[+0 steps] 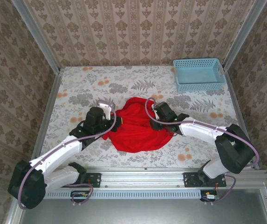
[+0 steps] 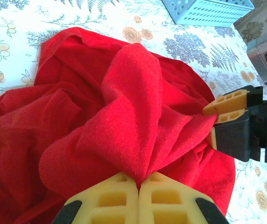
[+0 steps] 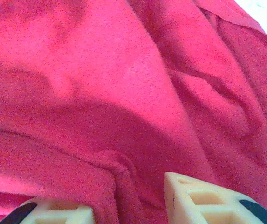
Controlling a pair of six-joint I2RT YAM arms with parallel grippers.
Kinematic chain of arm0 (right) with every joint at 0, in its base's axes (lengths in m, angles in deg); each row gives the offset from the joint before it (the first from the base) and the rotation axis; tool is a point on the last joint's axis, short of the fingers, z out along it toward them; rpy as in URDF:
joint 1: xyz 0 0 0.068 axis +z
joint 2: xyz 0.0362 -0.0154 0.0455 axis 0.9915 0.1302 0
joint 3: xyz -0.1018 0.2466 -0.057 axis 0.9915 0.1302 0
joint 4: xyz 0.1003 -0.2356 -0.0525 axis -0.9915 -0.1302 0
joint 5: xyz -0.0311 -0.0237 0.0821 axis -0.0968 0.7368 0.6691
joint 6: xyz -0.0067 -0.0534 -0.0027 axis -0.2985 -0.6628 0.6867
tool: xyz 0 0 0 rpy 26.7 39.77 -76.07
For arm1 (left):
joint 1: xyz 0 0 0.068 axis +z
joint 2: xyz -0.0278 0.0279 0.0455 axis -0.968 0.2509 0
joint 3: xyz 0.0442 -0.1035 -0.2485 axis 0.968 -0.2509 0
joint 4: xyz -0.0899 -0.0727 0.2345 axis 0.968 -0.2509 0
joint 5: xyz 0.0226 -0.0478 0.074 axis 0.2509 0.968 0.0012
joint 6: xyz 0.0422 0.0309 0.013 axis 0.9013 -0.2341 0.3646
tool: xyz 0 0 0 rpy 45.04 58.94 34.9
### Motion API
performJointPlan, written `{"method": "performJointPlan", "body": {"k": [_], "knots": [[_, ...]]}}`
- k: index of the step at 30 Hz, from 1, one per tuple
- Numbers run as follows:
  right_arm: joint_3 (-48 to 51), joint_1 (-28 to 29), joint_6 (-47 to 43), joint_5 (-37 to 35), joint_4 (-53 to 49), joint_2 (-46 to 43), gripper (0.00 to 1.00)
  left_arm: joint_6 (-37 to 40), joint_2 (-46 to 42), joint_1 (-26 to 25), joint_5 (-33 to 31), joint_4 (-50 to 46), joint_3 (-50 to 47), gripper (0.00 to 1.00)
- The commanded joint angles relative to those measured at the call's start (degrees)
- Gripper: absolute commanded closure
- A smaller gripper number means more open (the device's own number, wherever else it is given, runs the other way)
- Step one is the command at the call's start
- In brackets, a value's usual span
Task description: Fold the inside-out t-shirt
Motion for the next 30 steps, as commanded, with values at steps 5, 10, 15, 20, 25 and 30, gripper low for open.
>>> {"method": "performJointPlan", "body": {"k": [5,10,15,20,25,30], "knots": [[-2.01,7.09,-2.39,0.05,0.26,-6.88,0.61,-0.83,1.31,0.63,2.26,0.7,0.18,1.0],[-3.84,9.08,-1.96,4.37,1.17,-5.41,0.74,-1.11,1.25,0.42,2.08,1.17,-0.36,1.0],[-6.38,9.17,-1.0,8.86,2.11,1.15,0.8,-0.76,0.83,0.31,1.75,0.25,-0.19,1.0],[-9.66,8.72,-0.23,5.22,-0.19,6.93,0.86,-0.67,0.19,0.08,1.38,-0.18,-0.32,1.0],[-11.07,6.18,0.19,1.99,-0.95,9.09,0.84,-0.24,0.02,-0.11,1.48,-0.45,-0.33,1.0],[-13.16,5.42,-0.19,2.08,-2.5,12.31,0.82,-0.06,-0.16,-0.19,1.38,-0.47,-0.62,1.0]]}}
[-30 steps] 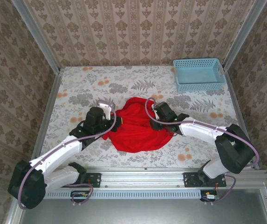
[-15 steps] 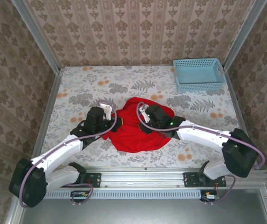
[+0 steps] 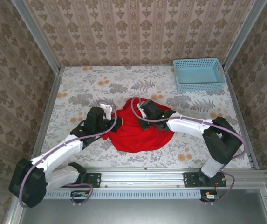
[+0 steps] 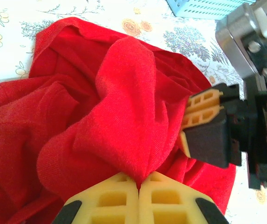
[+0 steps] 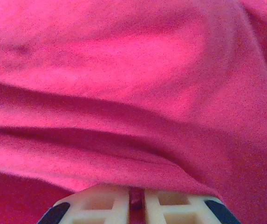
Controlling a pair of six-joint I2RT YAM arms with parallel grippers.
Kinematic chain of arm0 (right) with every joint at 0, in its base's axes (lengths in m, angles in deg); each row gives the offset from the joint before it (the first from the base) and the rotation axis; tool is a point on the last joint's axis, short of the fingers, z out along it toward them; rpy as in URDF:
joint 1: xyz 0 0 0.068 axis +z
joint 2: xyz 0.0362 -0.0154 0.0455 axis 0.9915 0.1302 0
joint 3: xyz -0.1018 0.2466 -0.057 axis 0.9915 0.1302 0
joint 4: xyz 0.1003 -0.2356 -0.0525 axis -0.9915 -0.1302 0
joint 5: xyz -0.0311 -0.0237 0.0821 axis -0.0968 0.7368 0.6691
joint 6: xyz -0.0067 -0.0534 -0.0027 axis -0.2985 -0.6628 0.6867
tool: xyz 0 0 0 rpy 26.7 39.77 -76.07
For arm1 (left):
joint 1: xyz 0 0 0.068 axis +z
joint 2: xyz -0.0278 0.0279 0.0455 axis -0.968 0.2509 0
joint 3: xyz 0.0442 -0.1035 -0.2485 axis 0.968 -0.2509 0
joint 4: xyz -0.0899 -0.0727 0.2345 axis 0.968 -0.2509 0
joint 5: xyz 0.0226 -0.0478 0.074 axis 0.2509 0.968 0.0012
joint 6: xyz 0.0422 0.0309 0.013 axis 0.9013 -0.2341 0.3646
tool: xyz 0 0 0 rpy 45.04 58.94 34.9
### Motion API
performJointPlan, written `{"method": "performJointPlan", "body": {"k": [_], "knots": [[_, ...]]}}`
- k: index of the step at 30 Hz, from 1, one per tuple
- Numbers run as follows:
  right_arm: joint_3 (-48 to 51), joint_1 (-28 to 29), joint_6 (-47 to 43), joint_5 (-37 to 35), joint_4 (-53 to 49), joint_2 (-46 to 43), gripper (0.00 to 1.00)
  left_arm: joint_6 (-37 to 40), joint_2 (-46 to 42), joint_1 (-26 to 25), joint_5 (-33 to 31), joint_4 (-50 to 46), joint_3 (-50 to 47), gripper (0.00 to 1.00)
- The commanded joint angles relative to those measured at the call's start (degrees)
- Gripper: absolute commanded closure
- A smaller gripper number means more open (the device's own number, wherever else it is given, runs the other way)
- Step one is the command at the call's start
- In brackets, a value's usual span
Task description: Fold the inside-out t-shirt
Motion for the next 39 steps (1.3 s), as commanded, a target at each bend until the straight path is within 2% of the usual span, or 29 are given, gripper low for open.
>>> {"method": "performJointPlan", "body": {"k": [1,8,11,14,17,19,27,30,31,35,37,39], "knots": [[-1.8,0.18,0.3,-1.75,-2.57,1.94,0.81,0.08,-1.39,-0.37,0.16,-0.47,-0.53,1.0],[-0.63,1.37,-0.11,-6.36,-5.77,3.45,0.66,0.26,-1.56,-0.37,-0.36,-0.59,-0.63,1.0],[-1.04,1.55,-0.06,-8.58,-7.25,5.2,0.65,0.32,-1.47,-0.36,-0.78,-0.66,-0.39,1.0],[-2.63,1.98,-0.41,-10.68,-9.18,7.12,0.71,0.12,-1.41,-0.41,-1.49,-1.1,-0.05,1.0],[-2.85,3.01,-1.23,-12.29,-8.92,5.82,0.91,0.07,-1.06,-0.28,-2.84,-2.22,0.53,1.0],[-1.56,3.77,-1.76,-12.07,-7.25,2.54,1.0,0.14,-0.31,-0.13,-4.23,-3.64,1.2,1.0],[7.49,4.16,0.63,4.55,3.01,-15.05,1.0,0.47,10.03,2.18,-9.42,-12.05,7.46,1.0],[10.71,4.09,3.55,8.49,6.48,-18.15,1.0,1.04,12.98,1.8,-10.5,-13.85,9.7,0.91],[11.93,4.14,4.39,9.78,8.15,-18.84,1.0,1.43,13.52,1.09,-11.8,-15.06,10.58,0.86],[17.16,4.09,7.28,12.65,15.57,-21.55,1.0,3.91,11.61,-6.64,-22.17,-20.98,13.93,0.61],[18.48,4.05,8.15,13.22,17.93,-22.69,1.0,3.91,9.14,-10.24,-25.97,-21.92,13.92,0.56],[19.47,3.97,8.64,13.6,19.89,-23.88,1.0,3.61,6.25,-12.5,-26.18,-20.9,12.7,0.53]]}}
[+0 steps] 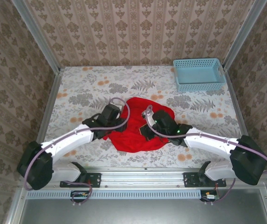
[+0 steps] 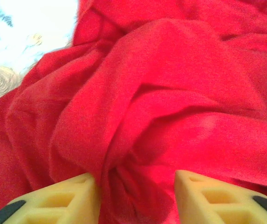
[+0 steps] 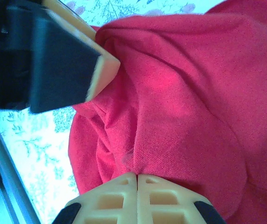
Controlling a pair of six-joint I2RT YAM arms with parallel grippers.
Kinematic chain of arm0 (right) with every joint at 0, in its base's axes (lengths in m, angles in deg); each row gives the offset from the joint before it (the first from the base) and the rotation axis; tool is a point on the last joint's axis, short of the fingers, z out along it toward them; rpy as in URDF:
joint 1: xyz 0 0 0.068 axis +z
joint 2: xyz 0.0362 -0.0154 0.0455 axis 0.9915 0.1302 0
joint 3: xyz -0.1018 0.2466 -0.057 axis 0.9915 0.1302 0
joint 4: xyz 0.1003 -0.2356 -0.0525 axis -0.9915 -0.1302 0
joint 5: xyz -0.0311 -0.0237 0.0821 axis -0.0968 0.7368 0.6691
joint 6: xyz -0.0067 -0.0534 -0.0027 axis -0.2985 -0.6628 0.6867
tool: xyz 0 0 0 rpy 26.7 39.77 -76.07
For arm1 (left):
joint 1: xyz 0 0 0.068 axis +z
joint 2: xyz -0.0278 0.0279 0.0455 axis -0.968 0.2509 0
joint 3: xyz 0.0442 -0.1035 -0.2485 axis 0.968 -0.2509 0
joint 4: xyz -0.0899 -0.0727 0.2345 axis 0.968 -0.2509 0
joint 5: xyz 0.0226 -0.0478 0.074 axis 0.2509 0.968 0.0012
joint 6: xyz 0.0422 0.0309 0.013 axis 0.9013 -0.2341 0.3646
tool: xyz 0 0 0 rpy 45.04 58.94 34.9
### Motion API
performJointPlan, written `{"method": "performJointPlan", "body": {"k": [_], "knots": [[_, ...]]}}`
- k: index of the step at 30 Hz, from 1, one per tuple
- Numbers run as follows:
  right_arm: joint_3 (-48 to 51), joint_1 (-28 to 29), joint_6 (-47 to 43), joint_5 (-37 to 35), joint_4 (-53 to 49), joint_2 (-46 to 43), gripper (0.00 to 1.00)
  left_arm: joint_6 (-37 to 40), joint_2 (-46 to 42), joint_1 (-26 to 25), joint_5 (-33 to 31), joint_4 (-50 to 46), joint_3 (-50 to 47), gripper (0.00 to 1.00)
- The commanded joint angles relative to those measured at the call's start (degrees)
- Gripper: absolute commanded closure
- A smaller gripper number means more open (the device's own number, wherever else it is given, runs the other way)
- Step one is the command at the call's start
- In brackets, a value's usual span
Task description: Fold the inside-out t-shirt
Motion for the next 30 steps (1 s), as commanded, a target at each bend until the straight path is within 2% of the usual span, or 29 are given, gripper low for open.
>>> {"method": "performJointPlan", "body": {"k": [1,4,7,13,19,23,26,27,30], "knots": [[1.43,-0.16,2.87,3.53,7.92,-3.62,1.0,0.74,-5.51,-2.91,-5.24,-1.72,-0.47,0.52],[3.14,-0.67,4.18,4.14,10.55,-5.27,1.0,-0.02,-7.46,-4.57,-0.3,3.52,-3.7,0.52],[5.39,-0.92,5.22,2.06,10.95,-7.73,1.0,-0.96,-5.62,-5.39,0.63,4.44,-4.07,0.54],[11.86,-2.5,7.63,-2.36,8.91,-13.43,1.0,-0.09,2.25,-6.12,3.57,6.94,-1.19,0.55],[17.59,-3.86,11.71,-5.13,12.5,-16.36,1.0,1.18,11.65,-6.62,6.38,8.52,3.57,0.54],[19.35,-3.97,12.89,-5.36,15.24,-15.68,1.0,1.24,16.3,-7.67,8.72,9.4,6.3,0.47],[19.57,-3.94,12.87,-5.73,15.19,-15.13,1.0,1.34,19.67,-8.43,8.6,8.1,8.7,0.46],[19.57,-3.94,12.79,-5.97,14.86,-15.05,1.0,1.26,20.66,-8.39,8.14,7.57,9.28,0.48],[19.45,-4.01,12.82,-7.88,12.68,-15.63,1.0,0.93,22.1,-8.36,6.66,6.12,10.22,0.66]]}}
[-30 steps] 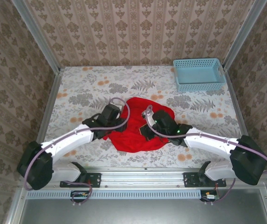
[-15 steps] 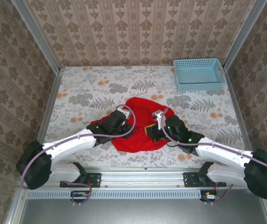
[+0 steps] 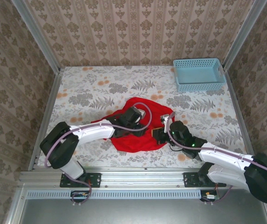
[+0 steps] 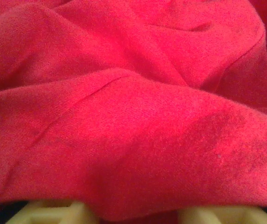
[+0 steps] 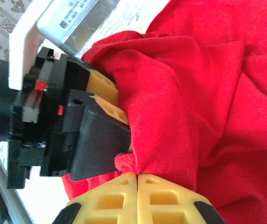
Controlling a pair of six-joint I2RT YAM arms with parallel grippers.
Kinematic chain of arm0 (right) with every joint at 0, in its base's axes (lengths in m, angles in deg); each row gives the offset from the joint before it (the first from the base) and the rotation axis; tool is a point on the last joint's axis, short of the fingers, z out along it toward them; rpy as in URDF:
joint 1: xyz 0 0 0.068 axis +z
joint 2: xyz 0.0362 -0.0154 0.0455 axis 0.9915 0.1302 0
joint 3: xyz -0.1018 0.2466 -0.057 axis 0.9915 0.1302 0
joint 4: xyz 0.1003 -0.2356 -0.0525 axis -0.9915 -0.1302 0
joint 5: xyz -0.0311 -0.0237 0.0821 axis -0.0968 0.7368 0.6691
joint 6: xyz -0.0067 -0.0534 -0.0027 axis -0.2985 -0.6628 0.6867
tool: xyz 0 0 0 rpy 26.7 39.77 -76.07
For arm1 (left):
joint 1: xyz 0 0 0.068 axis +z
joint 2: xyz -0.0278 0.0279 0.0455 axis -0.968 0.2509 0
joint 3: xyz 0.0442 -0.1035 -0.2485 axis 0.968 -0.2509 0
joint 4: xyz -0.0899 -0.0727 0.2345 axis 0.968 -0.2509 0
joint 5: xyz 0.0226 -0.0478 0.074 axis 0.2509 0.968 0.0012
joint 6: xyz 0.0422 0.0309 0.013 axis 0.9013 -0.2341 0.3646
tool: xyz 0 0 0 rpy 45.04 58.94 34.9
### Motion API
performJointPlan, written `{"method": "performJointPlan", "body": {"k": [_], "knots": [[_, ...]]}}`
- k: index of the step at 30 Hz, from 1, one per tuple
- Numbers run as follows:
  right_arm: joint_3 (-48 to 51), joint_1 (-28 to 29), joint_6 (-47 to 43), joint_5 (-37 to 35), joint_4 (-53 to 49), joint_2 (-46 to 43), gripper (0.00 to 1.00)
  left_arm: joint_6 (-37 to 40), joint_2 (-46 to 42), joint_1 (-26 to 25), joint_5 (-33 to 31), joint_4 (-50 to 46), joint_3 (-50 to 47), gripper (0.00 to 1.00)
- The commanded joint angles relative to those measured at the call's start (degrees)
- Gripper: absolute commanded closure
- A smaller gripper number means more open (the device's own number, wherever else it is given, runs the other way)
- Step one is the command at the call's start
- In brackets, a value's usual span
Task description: Fold the inside-out t-shirt
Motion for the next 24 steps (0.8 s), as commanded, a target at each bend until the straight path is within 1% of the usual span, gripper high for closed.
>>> {"method": "performJointPlan", "body": {"k": [1,4,6,7,9,11,14,16,18,20,24], "knots": [[0.31,-0.21,0.75,-3.92,-1.08,-0.59,1.0,0.18,0.54,-0.28,-0.88,-1.73,1.5,0.72],[-0.68,-0.48,-0.11,-5.7,-4.48,-0.09,1.0,0.79,-0.89,-0.53,-1.54,-2.56,1.11,0.86],[-1.57,-0.83,-0.57,-7.06,-7.04,0.83,1.0,1.23,-3.09,-1.03,-3.29,-3.88,0.82,0.97],[-1.87,-1.08,-0.61,-7.5,-7.75,1.26,1.0,1.45,-4.92,-1.56,-4.27,-3.68,0.05,1.0],[-1.98,-1.72,-0.76,-7.77,-8.55,1.92,1.0,1.78,-10.91,-2.86,-5.95,-1.42,-3.05,1.0],[-1.77,-2.27,-0.92,-7.88,-8.76,2.45,1.0,1.65,-16.63,-3.18,-5.45,1.86,-6.65,1.0],[-1.38,-2.88,-1.3,-7.53,-8.5,3.55,0.95,1.78,-22.89,-3.0,-4.24,5.15,-10.83,1.0],[-1.54,-3.06,-1.73,-6.89,-8.6,4.27,0.92,2.02,-25.43,-2.69,-2.73,7.14,-12.98,1.0],[-2.37,-3.12,-2.44,-6.26,-9.58,4.52,0.86,1.9,-27.12,-2.3,-0.78,8.84,-14.65,1.0],[-3.47,-3.12,-3.8,-5.86,-11.53,3.96,0.78,1.93,-27.98,-1.92,0.96,10.24,-15.74,1.0],[-6.29,-1.94,-8.84,-4.64,-16.82,-0.77,0.63,2.12,-28.2,-1.16,2.92,11.56,-16.7,1.0]]}}
